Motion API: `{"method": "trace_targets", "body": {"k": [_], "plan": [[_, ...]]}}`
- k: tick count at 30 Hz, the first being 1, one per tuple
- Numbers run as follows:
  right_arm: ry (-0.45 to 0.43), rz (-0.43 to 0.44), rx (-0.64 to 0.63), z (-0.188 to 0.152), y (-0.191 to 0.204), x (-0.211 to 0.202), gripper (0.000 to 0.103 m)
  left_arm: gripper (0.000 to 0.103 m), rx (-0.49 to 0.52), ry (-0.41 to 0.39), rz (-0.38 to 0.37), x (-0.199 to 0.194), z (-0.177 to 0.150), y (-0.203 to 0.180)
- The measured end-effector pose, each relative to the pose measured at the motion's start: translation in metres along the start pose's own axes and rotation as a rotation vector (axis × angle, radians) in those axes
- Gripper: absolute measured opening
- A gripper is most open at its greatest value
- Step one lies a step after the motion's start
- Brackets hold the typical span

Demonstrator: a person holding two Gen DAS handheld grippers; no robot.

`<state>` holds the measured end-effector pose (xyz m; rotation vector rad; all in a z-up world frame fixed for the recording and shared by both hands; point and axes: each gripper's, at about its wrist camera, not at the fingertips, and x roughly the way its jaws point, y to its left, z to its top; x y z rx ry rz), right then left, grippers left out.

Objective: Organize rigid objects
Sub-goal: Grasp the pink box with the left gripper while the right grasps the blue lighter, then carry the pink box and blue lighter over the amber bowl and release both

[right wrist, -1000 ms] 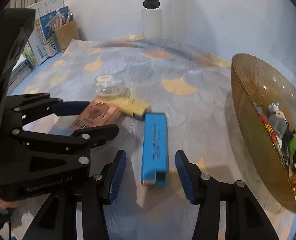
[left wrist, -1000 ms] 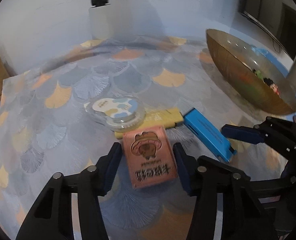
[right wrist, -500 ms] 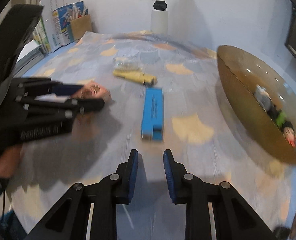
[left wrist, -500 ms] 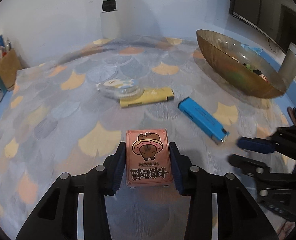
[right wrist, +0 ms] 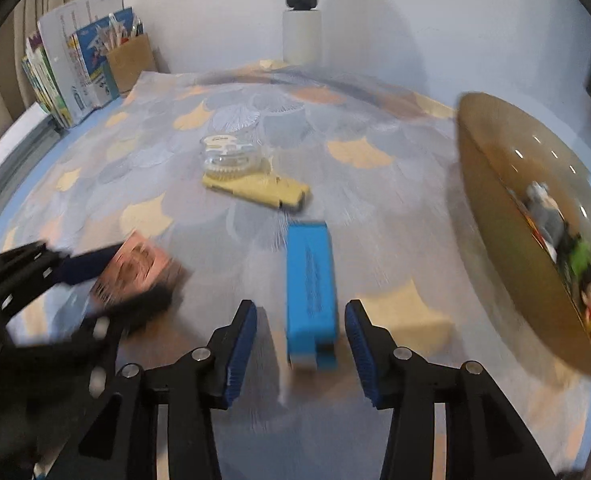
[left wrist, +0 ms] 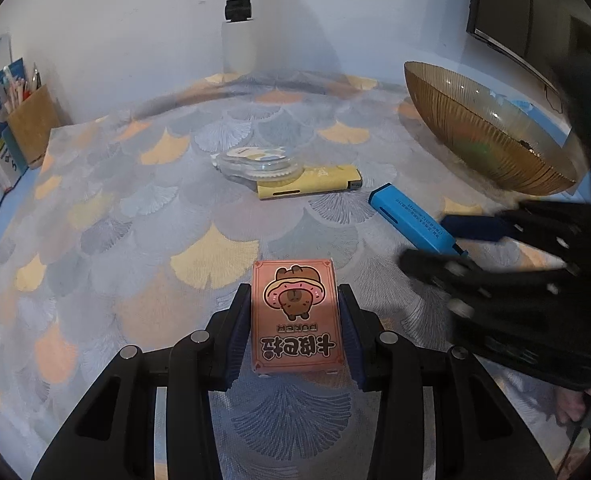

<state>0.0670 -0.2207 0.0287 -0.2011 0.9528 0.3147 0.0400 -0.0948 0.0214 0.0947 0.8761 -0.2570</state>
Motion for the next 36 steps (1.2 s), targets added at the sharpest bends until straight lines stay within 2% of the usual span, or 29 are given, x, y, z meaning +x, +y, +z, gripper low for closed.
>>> {"method": "trace_targets", "body": {"k": [1,2,6,15,18,20,22,24,25,31,36], "plan": [[-0.004,-0.009,-0.018,0.003,0.004,0.002,0.029,0.038,0.005,-0.003,0.004,0.000,0.000,-0.001],[-0.005,-0.007,-0.035,0.005,0.007,0.002,0.023,0.038,0.011,-0.005,0.011,0.000,0.000,-0.002],[-0.005,-0.007,-0.094,-0.003,0.017,-0.009,0.023,0.038,0.018,-0.010,0.014,-0.002,-0.001,-0.003],[0.020,-0.024,-0.077,-0.073,-0.005,-0.054,0.023,0.038,0.028,-0.015,0.020,-0.002,-0.002,-0.004],[0.025,0.003,-0.048,-0.077,-0.014,-0.055,0.025,0.038,0.030,-0.016,0.022,-0.001,-0.002,-0.004],[0.023,0.002,-0.025,-0.073,-0.015,-0.051,0.029,0.038,0.031,-0.016,0.022,-0.001,-0.002,-0.004],[0.014,-0.007,-0.017,-0.068,-0.015,-0.047,0.030,0.038,0.030,-0.016,0.022,-0.001,-0.002,-0.004],[0.005,-0.022,-0.029,-0.064,-0.010,-0.044,0.028,0.038,0.032,-0.018,0.024,-0.001,-0.002,-0.004],[0.002,-0.020,-0.036,-0.064,-0.007,-0.044,0.024,0.038,0.034,-0.019,0.026,-0.001,-0.002,-0.005],[0.000,0.049,-0.105,-0.082,0.014,-0.060,0.024,0.038,0.055,-0.025,0.048,-0.003,-0.003,-0.010],[-0.061,-0.017,-0.066,-0.078,-0.018,-0.095,0.024,0.038,0.051,-0.067,0.043,-0.019,0.008,-0.022]]}}
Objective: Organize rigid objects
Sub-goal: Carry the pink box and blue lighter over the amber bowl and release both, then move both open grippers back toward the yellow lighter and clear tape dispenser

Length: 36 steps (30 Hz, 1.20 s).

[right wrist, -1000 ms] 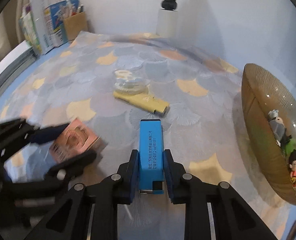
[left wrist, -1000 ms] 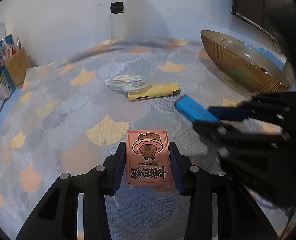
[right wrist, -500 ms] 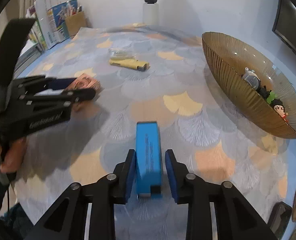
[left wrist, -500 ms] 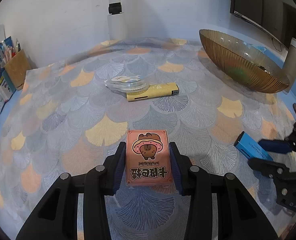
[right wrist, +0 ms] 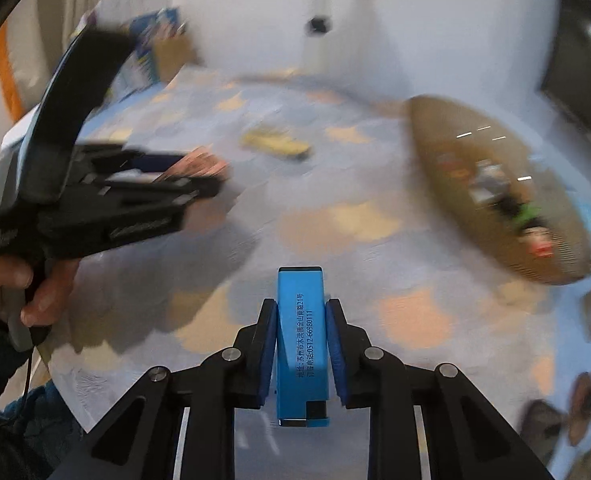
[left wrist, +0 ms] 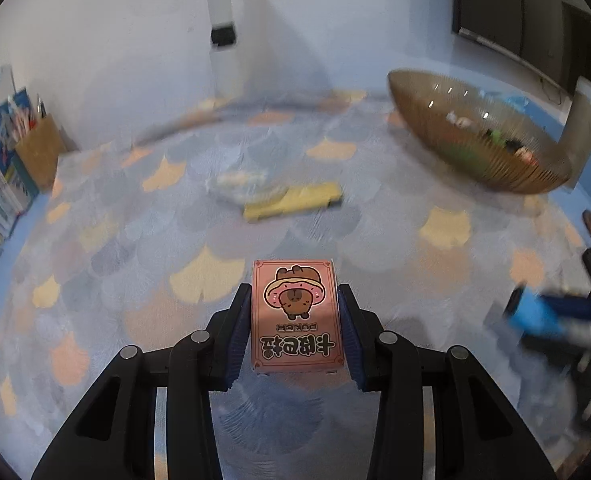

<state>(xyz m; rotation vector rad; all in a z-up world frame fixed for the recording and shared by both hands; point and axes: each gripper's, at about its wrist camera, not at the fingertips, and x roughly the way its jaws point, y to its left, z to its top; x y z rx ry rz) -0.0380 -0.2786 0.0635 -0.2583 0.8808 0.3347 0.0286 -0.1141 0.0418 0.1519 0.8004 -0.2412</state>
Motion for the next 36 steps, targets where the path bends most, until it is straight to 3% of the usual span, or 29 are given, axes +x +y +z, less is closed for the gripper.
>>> {"method": "trace_targets", "body": {"k": [3,7,11,14,22,24,25,26,28,36], "plan": [[-0.073,-0.080,0.042,0.016,-0.035,-0.031,0.024,0.038,0.019,-0.060,-0.009,-0.017,0.023,-0.015],[-0.162,-0.189,0.117,0.041,-0.088,-0.067,0.024,0.038,0.038,-0.143,-0.071,-0.036,0.081,-0.038],[-0.199,-0.247,0.206,0.064,-0.138,-0.081,0.024,0.038,0.010,-0.150,-0.189,-0.031,0.132,-0.060],[-0.177,-0.249,0.257,0.071,-0.167,-0.073,0.024,0.038,0.024,-0.127,-0.207,-0.010,0.151,-0.083],[-0.069,-0.180,0.295,0.067,-0.193,-0.018,0.023,0.038,0.039,-0.020,-0.249,0.039,0.149,-0.123],[-0.065,-0.158,0.297,0.068,-0.193,-0.014,0.026,0.042,0.056,-0.019,-0.264,0.040,0.147,-0.128],[-0.066,-0.151,0.303,0.069,-0.193,-0.013,0.033,0.052,0.056,-0.017,-0.272,0.039,0.147,-0.127],[-0.073,-0.162,0.314,0.068,-0.194,-0.016,0.040,0.058,0.054,-0.023,-0.285,0.034,0.146,-0.124],[-0.092,-0.171,0.327,0.067,-0.194,-0.024,0.040,0.066,0.046,-0.060,-0.283,0.021,0.144,-0.114],[-0.175,-0.113,0.320,0.071,-0.162,-0.065,0.041,0.068,-0.069,-0.145,-0.211,-0.030,0.130,-0.032]]}}
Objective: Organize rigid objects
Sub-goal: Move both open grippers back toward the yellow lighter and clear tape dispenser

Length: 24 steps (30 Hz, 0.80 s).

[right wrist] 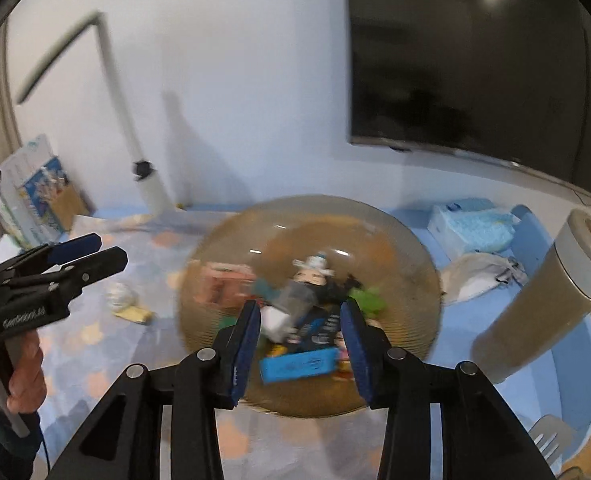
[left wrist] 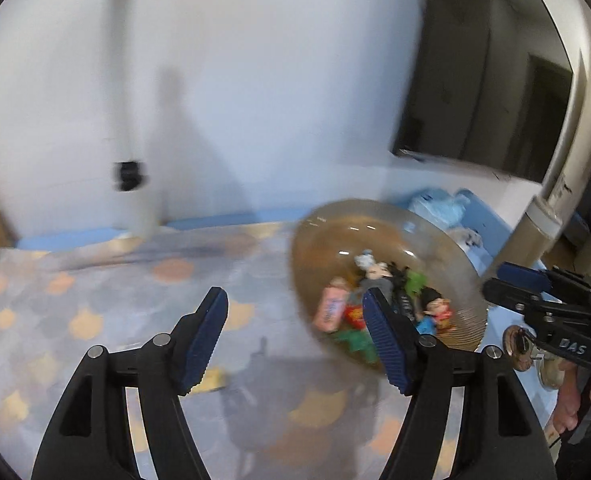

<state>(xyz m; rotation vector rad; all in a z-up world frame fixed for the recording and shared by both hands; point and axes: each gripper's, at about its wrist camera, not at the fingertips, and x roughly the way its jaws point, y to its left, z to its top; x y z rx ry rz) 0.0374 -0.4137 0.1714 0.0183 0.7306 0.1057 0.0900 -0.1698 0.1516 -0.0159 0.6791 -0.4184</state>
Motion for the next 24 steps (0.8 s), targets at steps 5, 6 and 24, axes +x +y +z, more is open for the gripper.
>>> {"method": "trace_targets", "body": {"k": [5,6,24], "plan": [[-0.039,0.057,-0.068,0.003,0.051,-0.019,0.051,0.068,-0.058,-0.047,0.058,-0.042,-0.008,0.046],[-0.046,0.060,-0.083,0.004,0.059,-0.022,0.054,0.068,-0.071,-0.055,0.069,-0.049,-0.010,0.055],[0.163,0.294,-0.144,-0.100,0.182,0.072,0.059,0.077,-0.196,0.081,0.411,-0.014,-0.131,0.149]]}}
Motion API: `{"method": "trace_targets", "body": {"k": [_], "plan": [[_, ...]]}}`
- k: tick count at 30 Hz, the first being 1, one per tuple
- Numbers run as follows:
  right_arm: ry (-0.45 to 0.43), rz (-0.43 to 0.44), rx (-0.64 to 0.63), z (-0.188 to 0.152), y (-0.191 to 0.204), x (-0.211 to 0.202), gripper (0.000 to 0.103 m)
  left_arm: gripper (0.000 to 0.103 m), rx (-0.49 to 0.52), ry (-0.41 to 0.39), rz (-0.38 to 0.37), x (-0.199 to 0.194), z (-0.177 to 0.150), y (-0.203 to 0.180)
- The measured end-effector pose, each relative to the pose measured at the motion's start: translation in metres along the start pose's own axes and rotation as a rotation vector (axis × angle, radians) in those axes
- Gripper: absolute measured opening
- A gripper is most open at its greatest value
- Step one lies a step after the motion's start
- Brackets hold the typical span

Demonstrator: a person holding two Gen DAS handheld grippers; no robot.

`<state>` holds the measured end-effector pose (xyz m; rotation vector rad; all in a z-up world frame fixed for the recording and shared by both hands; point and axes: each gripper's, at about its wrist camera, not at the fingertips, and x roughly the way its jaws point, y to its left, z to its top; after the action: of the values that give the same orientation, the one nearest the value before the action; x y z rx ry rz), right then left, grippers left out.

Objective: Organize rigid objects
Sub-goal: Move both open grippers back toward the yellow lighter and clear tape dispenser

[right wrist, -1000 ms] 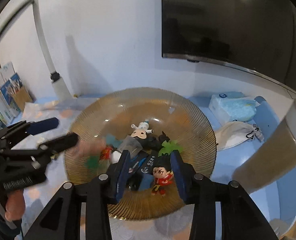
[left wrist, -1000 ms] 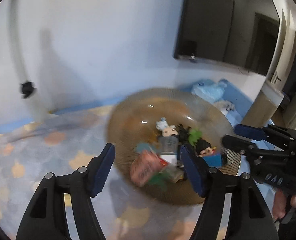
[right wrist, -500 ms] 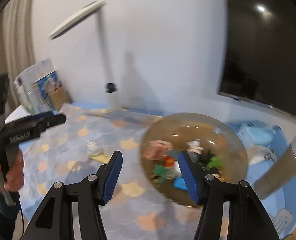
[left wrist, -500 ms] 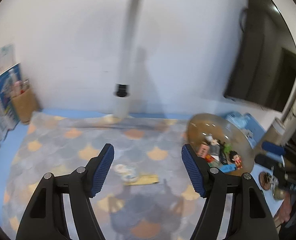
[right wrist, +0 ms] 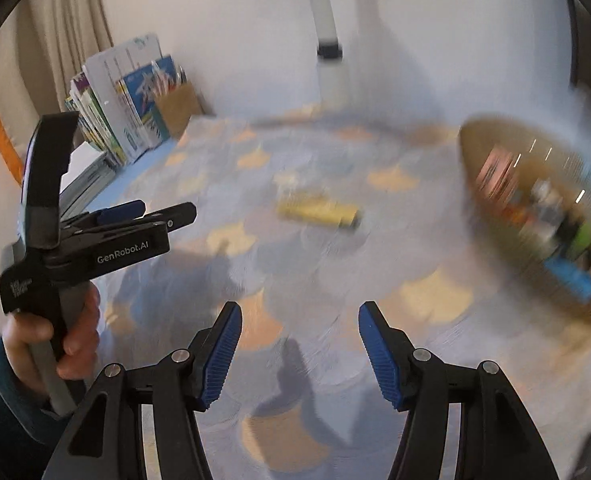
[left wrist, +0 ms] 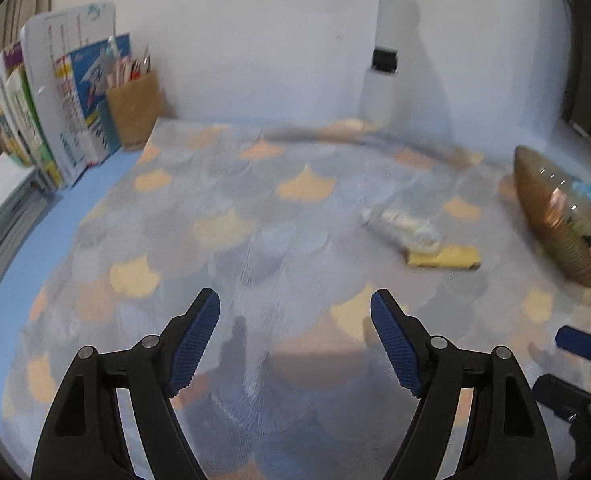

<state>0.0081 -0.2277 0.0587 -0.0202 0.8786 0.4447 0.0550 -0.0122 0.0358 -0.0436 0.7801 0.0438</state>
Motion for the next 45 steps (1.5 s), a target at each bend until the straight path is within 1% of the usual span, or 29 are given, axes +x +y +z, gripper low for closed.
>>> {"method": "trace_targets", "body": {"k": [4,7,9,11,14,18,23,25,34,36,37,38,39,41,42,43,45], "plan": [[0.017,-0.052,-0.006,-0.009,-0.003,0.020,0.059,0.077,-0.020,-0.019,0.033,0.004,-0.006,0.007],[0.029,-0.043,0.015,-0.015,-0.008,0.028,0.060,0.077,-0.031,0.004,0.033,0.009,-0.007,0.009],[0.012,-0.053,0.009,-0.015,-0.007,0.025,0.061,0.077,-0.026,-0.001,0.037,0.008,-0.008,0.008],[0.020,-0.062,0.012,-0.016,-0.008,0.028,0.061,0.077,-0.013,-0.009,0.041,0.006,-0.009,0.005],[0.006,-0.074,0.019,-0.017,-0.009,0.026,0.061,0.077,0.005,-0.016,0.042,0.005,-0.009,0.002],[0.008,-0.067,0.038,-0.016,-0.013,0.026,0.062,0.077,-0.003,-0.006,0.032,0.006,-0.008,0.004],[0.012,-0.072,0.028,-0.017,-0.011,0.026,0.068,0.077,-0.004,-0.004,0.029,0.006,-0.008,0.003],[0.013,-0.076,0.033,-0.016,-0.012,0.026,0.076,0.077,-0.004,0.000,0.028,0.007,-0.008,0.003],[0.009,-0.087,0.054,-0.017,-0.015,0.025,0.076,0.077,0.011,0.012,0.013,0.009,-0.010,0.002],[0.012,-0.087,0.050,-0.017,-0.015,0.025,0.076,0.077,0.027,0.037,-0.016,0.012,-0.007,-0.001],[0.013,-0.085,0.050,-0.016,-0.015,0.025,0.076,0.077,0.024,0.059,-0.050,0.014,-0.005,-0.001],[0.017,-0.078,0.048,-0.015,-0.015,0.025,0.076,0.077,0.008,0.091,-0.114,0.017,0.001,-0.001],[0.027,-0.062,0.045,-0.013,-0.015,0.026,0.076,0.077,-0.003,0.106,-0.151,0.017,0.006,-0.001],[0.057,-0.014,0.042,0.000,-0.013,0.028,0.076,0.077,-0.006,0.112,-0.232,0.017,0.025,-0.007],[0.060,-0.008,0.029,0.007,-0.012,0.029,0.076,0.077,0.001,0.117,-0.261,0.019,0.034,-0.011],[0.058,-0.013,0.001,0.017,-0.009,0.031,0.076,0.077,0.008,0.129,-0.286,0.024,0.046,-0.018],[0.058,-0.040,-0.063,0.033,-0.005,0.041,0.077,0.077,0.018,0.151,-0.288,0.036,0.061,-0.032]]}}
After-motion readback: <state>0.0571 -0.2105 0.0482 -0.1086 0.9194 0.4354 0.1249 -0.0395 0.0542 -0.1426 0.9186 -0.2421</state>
